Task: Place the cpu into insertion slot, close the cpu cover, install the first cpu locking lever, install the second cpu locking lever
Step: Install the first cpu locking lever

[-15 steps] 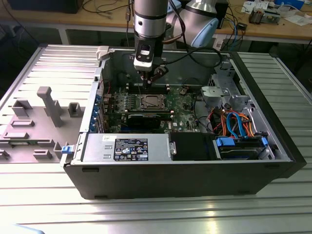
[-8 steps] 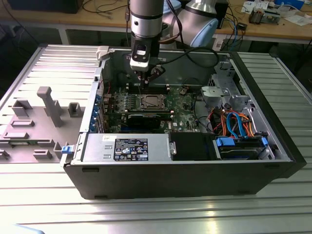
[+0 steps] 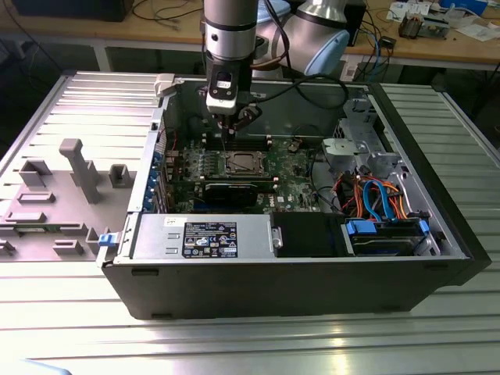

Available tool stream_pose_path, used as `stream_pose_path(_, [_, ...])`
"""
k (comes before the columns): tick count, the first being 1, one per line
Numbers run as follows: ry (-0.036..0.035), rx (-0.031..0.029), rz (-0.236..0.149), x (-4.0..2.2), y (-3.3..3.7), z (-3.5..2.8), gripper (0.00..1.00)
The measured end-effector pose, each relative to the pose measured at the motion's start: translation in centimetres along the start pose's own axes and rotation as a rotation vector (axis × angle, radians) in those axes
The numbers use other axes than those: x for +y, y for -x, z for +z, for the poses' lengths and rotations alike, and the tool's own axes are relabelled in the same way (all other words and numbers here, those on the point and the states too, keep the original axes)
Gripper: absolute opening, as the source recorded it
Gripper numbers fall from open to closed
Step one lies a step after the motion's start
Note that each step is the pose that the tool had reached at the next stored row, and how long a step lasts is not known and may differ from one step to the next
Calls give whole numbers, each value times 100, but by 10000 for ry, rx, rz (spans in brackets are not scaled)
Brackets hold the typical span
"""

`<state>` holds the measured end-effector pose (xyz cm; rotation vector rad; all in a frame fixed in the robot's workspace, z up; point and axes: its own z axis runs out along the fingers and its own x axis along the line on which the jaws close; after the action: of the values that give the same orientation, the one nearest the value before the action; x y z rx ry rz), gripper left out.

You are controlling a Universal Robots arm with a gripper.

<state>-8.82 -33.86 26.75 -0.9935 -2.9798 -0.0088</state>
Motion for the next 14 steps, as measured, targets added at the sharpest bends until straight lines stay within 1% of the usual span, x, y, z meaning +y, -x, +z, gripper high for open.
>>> stream_pose_path(2, [0,1,-266,0,0,2,11])
stream_pose_path(3, [-1,2,-540,0,0,3,11])
stream_pose_path(4, [-2,3,-708,0,0,3,11])
stream_pose_path(6, [-1,4,-919,0,0,4,11])
stream_pose_path(14, [-2,5,-984,0,0,4,11])
